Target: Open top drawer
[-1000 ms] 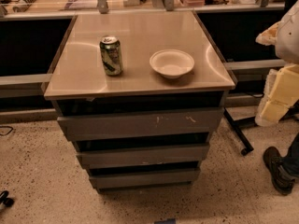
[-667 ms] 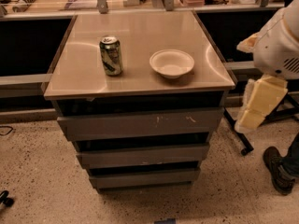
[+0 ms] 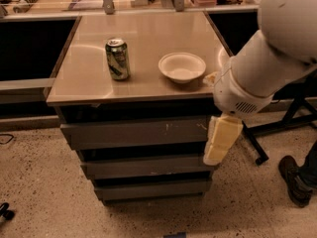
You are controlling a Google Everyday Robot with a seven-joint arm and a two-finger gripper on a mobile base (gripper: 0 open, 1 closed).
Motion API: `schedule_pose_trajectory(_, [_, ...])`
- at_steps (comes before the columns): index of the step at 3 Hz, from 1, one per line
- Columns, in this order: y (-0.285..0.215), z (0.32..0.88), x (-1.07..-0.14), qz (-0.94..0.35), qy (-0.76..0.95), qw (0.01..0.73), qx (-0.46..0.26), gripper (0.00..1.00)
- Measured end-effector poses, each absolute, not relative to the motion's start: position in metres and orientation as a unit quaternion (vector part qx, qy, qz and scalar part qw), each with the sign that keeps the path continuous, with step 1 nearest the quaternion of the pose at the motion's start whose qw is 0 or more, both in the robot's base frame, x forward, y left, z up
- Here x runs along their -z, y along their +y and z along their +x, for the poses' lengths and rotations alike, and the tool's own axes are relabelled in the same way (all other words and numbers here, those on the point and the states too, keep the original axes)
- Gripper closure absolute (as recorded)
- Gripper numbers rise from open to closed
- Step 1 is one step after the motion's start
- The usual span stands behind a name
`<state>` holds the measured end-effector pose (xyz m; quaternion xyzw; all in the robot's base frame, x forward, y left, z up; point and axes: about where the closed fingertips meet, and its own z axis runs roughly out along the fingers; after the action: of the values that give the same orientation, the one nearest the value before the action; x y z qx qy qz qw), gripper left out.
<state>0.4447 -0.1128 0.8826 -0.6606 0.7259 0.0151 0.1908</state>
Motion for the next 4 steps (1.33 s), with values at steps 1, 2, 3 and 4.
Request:
schedule_pose_trajectory(1, [-0.084, 0.447, -0.842, -0.682, 0.708, 0.182, -0.023, 0.0])
schedule_pose_trajectory(2, [-0.069, 0.459, -0.793, -0.683, 0.71, 0.166, -0.029, 0.0])
schedule_pose_trajectory(3, [-0.069, 0.459, -0.793, -0.683, 0.71, 0.166, -0.029, 0.0])
schedule_pose_trajectory(4, [-0.07, 0.462, -0.783, -0.684, 0.709, 0.172, -0.011, 0.0])
